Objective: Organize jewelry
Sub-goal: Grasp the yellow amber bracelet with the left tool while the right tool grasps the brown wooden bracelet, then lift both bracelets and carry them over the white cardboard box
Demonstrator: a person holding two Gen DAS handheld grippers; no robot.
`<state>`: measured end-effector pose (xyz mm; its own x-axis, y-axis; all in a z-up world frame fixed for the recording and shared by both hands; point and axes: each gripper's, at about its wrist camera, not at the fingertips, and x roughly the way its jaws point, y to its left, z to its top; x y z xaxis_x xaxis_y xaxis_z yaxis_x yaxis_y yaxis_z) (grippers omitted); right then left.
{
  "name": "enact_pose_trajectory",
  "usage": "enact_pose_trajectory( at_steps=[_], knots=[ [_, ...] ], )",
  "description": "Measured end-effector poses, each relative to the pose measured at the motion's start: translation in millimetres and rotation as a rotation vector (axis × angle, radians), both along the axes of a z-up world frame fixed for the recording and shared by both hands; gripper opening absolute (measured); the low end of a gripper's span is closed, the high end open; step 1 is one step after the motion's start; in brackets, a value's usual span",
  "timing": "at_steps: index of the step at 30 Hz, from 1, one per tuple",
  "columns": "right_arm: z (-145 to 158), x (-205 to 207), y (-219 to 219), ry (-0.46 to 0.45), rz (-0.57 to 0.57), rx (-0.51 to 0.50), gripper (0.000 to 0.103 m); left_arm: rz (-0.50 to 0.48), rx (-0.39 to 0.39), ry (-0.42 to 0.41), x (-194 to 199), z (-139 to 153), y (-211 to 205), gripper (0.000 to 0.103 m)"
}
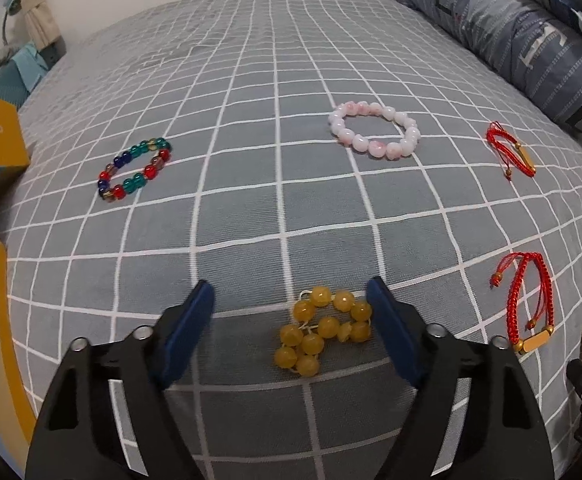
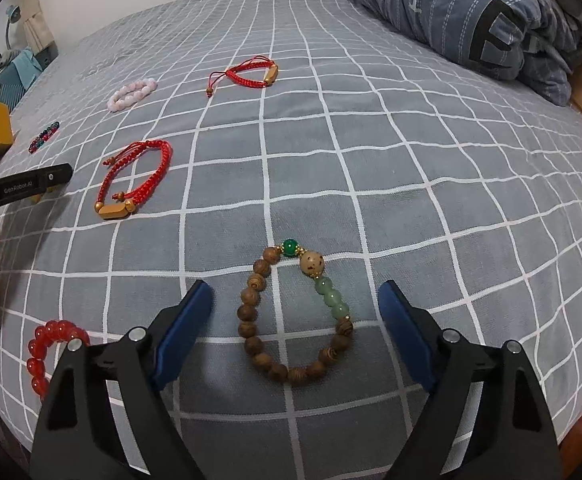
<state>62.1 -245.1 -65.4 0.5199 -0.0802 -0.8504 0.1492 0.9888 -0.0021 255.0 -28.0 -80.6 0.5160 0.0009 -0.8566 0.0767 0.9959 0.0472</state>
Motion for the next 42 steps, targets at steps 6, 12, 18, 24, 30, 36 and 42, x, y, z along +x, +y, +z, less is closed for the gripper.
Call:
enact_pose_trajectory(
  at_steps=[6,12,18,24,30,36,42],
  knots=[
    [2,0,4,-0.001,0.012,-0.009,0.066,-0.038,-0.001,0.001,-8,5,-6,0.027],
    [5,-2,6,0.016,-0.001,-0.011,0.013,-0.022,-0.033,0.003,-12,9,-2,0.019],
    [9,-3,11,0.012,-0.009,-0.032,0.008,-0.021,-0.018,-0.004,-13,12,-5,0.019],
    [18,-9,11,-0.009,-0.012,-0.036,0.008,-0.029,-0.037,-0.007,-16,17,-3,0.018],
    [28,-12,11,-0.031,-0.020,-0.035,0.007,-0.041,-0.037,-0.023,-24,29,-4,0.009],
    [39,-16,11,-0.054,-0.030,-0.035,0.007,-0.041,-0.051,-0.023,-29,34,-1,0.009],
    [50,-18,12,-0.080,-0.034,-0.038,0.007,-0.041,-0.062,-0.050,-36,49,1,0.009]
  ],
)
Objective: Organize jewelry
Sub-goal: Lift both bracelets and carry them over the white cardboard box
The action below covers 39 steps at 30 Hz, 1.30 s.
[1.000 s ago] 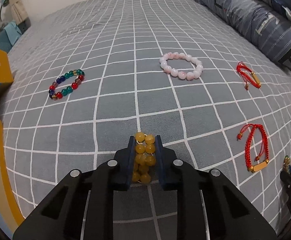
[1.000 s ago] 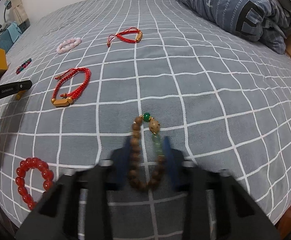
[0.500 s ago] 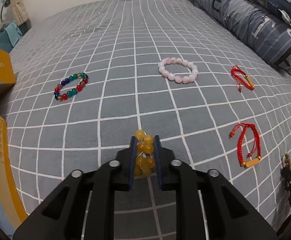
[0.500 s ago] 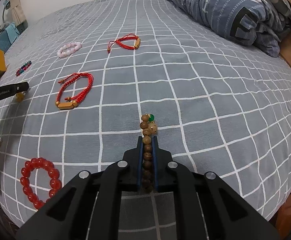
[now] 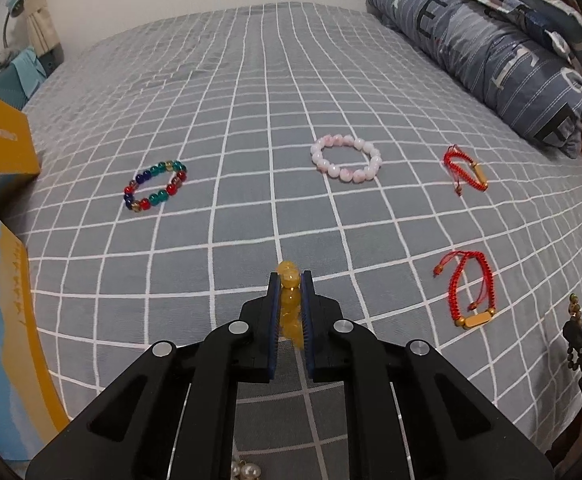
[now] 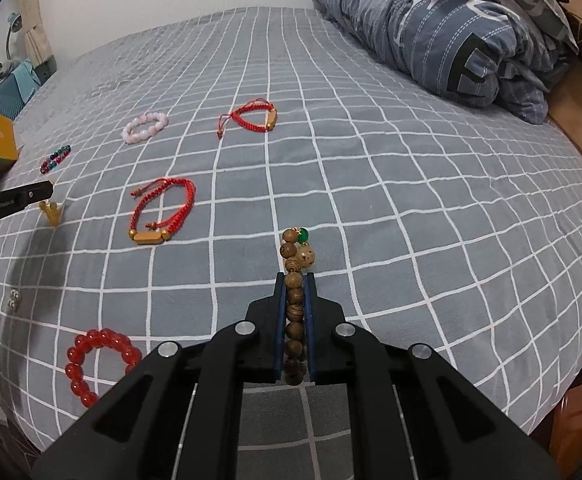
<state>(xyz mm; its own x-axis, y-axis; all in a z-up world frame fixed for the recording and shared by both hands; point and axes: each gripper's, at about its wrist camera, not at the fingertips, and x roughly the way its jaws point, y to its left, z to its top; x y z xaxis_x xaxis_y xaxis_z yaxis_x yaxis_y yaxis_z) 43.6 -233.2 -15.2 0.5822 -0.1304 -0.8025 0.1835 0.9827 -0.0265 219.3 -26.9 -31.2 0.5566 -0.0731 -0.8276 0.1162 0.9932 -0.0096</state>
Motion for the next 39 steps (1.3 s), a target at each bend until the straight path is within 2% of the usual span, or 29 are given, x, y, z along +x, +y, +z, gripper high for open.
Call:
enact_pose_trajectory(
  at_steps=[24,32,39],
  knots=[
    [59,8,28,-0.119,0.036,-0.006,0.008,0.021,-0.030,-0.133,-36,68,27,0.009],
    [92,28,75,-0.161,0.117,-0.005,0.008,0.082,-0.030,-0.181,-50,93,60,0.009],
    [115,46,129,-0.182,0.195,0.027,0.008,0.158,-0.013,-0.198,-64,110,108,0.009]
  ],
)
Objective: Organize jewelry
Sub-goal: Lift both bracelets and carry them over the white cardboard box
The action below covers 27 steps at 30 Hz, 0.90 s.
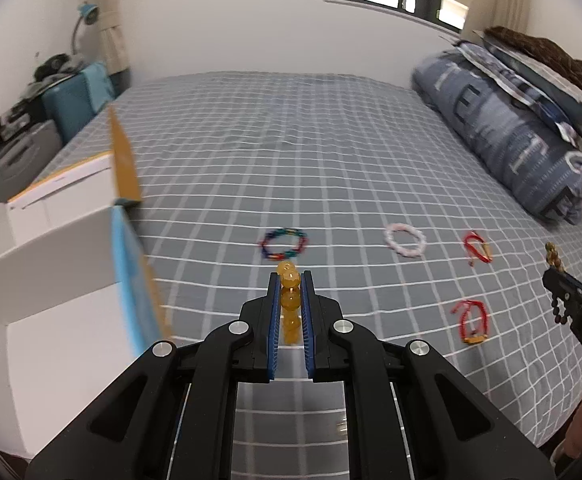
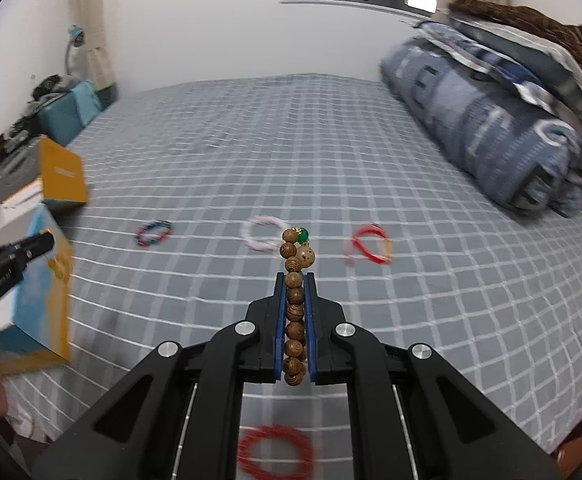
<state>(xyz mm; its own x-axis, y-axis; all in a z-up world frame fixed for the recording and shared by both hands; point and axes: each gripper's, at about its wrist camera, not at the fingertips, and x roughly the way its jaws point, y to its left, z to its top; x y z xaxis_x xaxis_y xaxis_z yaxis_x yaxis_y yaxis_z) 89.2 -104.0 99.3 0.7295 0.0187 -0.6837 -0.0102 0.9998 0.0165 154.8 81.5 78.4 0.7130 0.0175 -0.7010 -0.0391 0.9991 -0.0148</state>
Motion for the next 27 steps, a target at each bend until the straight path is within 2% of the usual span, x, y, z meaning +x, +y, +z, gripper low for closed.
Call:
enact_pose_trajectory(
  at_steps=[10,16,22,27],
  knots=[
    [26,21,137,-0.034,0.203,0.003,0.007,0.144,0.019,-0.021,-34,27,100,0.009],
    [27,24,218,-0.029,0.320,0.023,0.007,0.240,0.024,-0.014,-62,34,165,0.009],
    [16,18,297,0.004,0.441,0.025,0.007,0.343,0.013,0.018,-91,25,223,0.009],
    [-3,13,339,0.051,0.504,0.007,0.007,0.398,-0.006,0.075,-109,6,257,0.009]
  ],
)
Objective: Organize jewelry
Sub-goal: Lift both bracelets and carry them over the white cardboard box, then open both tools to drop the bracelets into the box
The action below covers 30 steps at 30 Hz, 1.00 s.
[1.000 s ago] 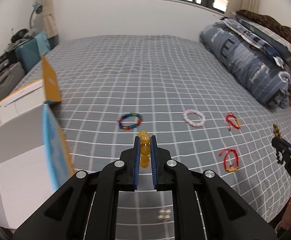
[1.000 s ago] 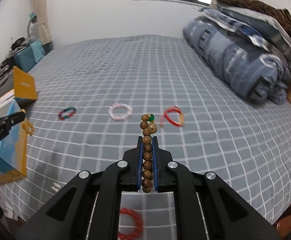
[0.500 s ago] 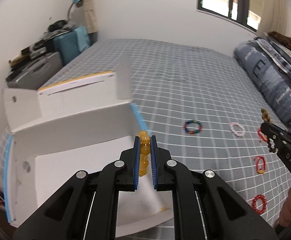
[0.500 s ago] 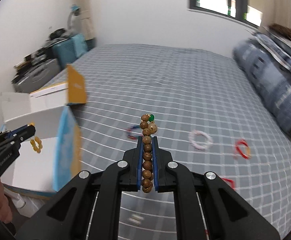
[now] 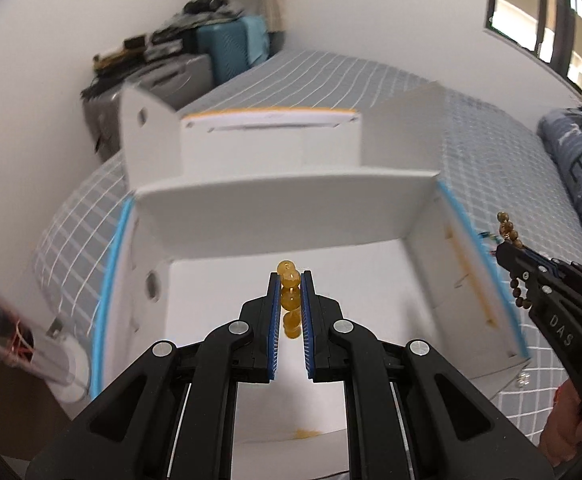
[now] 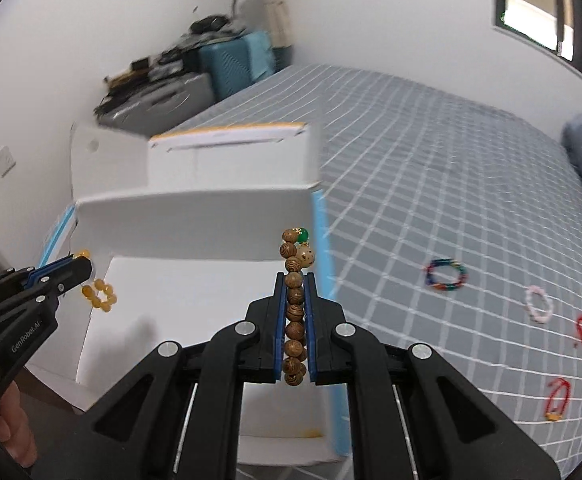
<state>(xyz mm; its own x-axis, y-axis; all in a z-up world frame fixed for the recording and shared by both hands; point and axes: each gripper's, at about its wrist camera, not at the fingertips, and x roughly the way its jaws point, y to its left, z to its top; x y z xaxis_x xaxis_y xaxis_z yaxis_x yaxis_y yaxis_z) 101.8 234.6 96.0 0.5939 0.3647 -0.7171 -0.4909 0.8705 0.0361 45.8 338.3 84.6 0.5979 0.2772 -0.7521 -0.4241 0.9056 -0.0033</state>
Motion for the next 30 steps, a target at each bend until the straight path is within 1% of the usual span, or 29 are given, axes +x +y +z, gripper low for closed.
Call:
enact_pose_trajectory(
  at_steps=[3,8,15,20,22,25,30],
  knots=[
    [-16,4,20,0.038,0.021,-0.024,0.007,0.018,-0.020,0.036,-4,-13,16,0.009],
    [-35,10,38,0.106,0.036,-0.073,0.007,0.029,-0.064,0.089,-5,-35,30,0.009],
    [-65,25,53,0.284,0.031,-0.139,0.008,0.043,-0.101,0.173,1,-55,39,0.009],
    [-79,29,60,0.354,0.027,-0.183,0.008,0.054,-0.145,0.229,5,-62,43,0.009],
    [-81,27,61,0.362,0.025,-0.196,0.008,0.063,-0.134,0.245,6,-64,42,0.009],
    [-85,27,62,0.382,0.026,-0.215,0.008,0.060,-0.149,0.270,9,-69,42,0.009],
    [-88,24,64,0.385,0.029,-0.220,0.008,0.061,-0.150,0.284,8,-73,43,0.009]
  ],
)
